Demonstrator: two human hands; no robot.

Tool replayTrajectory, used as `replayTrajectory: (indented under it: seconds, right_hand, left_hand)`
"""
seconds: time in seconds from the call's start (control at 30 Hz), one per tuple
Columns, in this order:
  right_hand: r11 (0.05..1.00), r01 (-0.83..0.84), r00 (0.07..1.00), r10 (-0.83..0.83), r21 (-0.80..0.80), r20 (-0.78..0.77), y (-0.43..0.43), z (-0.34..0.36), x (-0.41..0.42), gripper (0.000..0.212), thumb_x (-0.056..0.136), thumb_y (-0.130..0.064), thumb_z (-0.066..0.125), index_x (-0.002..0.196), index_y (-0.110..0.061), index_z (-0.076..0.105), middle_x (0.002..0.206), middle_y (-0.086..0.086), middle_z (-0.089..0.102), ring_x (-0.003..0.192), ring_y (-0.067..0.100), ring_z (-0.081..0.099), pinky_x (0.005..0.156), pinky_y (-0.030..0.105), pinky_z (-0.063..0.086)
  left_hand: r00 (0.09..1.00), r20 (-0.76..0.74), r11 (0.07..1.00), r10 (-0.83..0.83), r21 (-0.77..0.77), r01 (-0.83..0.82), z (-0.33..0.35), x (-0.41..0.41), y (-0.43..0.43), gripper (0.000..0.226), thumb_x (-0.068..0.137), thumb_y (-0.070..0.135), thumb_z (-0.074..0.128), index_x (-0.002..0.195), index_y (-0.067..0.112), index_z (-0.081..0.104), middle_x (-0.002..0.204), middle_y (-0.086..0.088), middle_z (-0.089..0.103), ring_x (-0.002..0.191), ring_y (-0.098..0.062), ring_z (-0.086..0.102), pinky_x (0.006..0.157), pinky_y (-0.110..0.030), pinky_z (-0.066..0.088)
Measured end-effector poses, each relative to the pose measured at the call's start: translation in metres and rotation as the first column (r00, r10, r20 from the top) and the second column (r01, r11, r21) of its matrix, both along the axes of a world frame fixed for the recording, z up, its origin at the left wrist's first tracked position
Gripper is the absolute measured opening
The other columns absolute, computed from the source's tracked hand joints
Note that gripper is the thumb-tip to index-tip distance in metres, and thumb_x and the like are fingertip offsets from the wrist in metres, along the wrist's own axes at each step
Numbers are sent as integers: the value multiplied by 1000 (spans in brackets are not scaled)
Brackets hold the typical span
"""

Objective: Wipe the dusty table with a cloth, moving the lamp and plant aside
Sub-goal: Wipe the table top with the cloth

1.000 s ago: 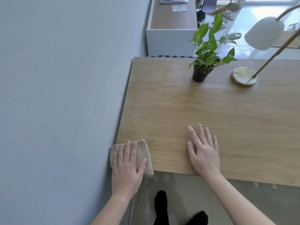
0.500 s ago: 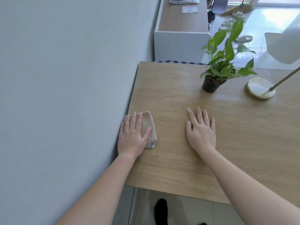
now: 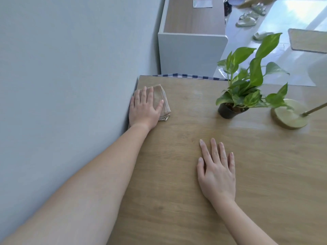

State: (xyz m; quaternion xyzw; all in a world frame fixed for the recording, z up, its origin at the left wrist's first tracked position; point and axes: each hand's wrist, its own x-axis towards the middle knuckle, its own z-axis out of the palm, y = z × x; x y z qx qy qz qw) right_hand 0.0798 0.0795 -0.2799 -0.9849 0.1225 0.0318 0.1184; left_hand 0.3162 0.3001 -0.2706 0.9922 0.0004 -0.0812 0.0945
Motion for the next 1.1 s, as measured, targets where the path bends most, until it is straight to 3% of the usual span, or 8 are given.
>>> replayTrajectory:
  seconds: [0.27, 0.43, 0.6, 0.73, 0.93, 1.1]
  right_hand:
    - [999, 22, 999, -23, 22, 31, -2, -4, 6, 61, 106, -49, 35, 165, -50, 20, 174, -12, 17, 164, 13, 6, 132, 48, 7]
    - [999, 31, 999, -31, 33, 8, -2, 1, 7, 60, 107, -51, 31, 165, -53, 17, 174, -14, 16, 163, 10, 4, 133, 47, 7]
    - [998, 33, 999, -33, 44, 5, -2, 6, 9, 59, 107, -51, 27, 165, -53, 16, 174, -15, 15, 163, 10, 3, 133, 44, 2]
    - [998, 34, 999, -35, 54, 21, -1, 8, 5, 57, 109, -49, 31, 165, -51, 19, 175, -14, 16, 163, 11, 4, 133, 44, 0]
    - [989, 67, 992, -79, 128, 94, -12, 6, -10, 58, 107, -39, 40, 164, -37, 34, 172, -4, 31, 162, 17, 20, 133, 46, 12]
    - [990, 121, 990, -125, 70, 72, -49, 5, -64, 59, 107, -45, 34, 165, -41, 30, 173, -5, 26, 162, 16, 17, 132, 47, 11]
  left_hand:
    - [1000, 28, 999, 12, 36, -13, -5, 102, -27, 79, 105, 70, 15, 172, 28, 14, 179, -2, 16, 166, -28, 6, 134, -47, 1]
    - [1000, 14, 999, -9, 50, 8, -2, 97, -27, 77, 106, 69, 14, 172, 31, 5, 181, -4, 7, 166, -29, 0, 134, -48, -3]
    - [992, 6, 990, -128, 54, 128, 1, 39, -39, 72, 104, 73, 8, 169, 44, -6, 181, 1, -6, 167, -25, -6, 133, -48, -9]
    - [973, 18, 973, -229, 19, 229, 3, -41, -54, 72, 103, 77, 4, 168, 47, -5, 180, 1, -7, 166, -25, -8, 134, -50, -6]
    - [955, 15, 955, -297, 1, 297, 4, -149, -59, 70, 104, 78, 6, 168, 50, -7, 180, 2, -9, 166, -22, -13, 134, -50, -5]
    - [958, 30, 959, -284, -11, 284, 1, -165, -55, 69, 104, 78, 12, 167, 53, -1, 180, 6, -3, 166, -19, -9, 134, -48, -3]
